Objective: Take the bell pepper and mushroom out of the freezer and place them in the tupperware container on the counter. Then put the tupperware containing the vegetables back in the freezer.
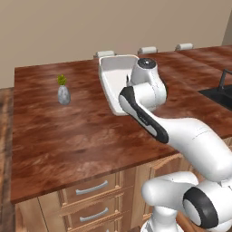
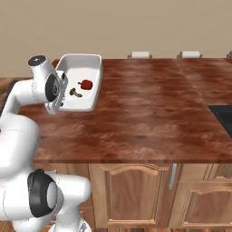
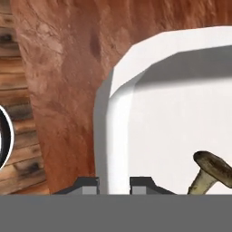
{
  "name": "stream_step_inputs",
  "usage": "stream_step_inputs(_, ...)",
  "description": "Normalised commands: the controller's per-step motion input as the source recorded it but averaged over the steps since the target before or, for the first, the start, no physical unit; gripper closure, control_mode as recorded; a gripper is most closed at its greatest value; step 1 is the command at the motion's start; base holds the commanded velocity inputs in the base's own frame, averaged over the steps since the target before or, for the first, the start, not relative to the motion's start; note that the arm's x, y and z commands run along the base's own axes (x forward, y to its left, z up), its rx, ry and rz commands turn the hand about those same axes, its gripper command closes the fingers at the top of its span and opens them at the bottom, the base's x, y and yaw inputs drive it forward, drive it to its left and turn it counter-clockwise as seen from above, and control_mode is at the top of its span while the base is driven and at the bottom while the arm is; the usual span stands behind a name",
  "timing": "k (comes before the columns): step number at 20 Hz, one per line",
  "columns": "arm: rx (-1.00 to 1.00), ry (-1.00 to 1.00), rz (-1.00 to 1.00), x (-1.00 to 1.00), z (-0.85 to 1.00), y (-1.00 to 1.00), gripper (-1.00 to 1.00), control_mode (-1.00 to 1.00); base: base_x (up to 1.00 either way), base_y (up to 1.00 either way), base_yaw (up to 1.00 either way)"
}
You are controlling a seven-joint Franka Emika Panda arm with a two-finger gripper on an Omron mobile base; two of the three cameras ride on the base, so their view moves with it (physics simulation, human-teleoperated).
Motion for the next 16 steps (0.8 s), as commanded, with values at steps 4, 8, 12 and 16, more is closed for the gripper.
stream_step_inputs(4,-0.03,0.0,0.07,-0.54,0.44,-0.31,1.0,-1.0,0.0,0.0,0.0)
stream_step_inputs(8,0.0,-0.03,0.02,-0.81,0.13,-0.45,1.0,-1.0,0.0,0.0,0.0)
stream_step_inputs(12,0.0,-0.1,0.0,-0.83,0.26,-0.46,1.0,-1.0,0.0,0.0,0.0)
stream_step_inputs(16,0.0,-0.09,0.0,-0.74,0.45,-0.38,1.0,-1.0,0.0,0.0,0.0)
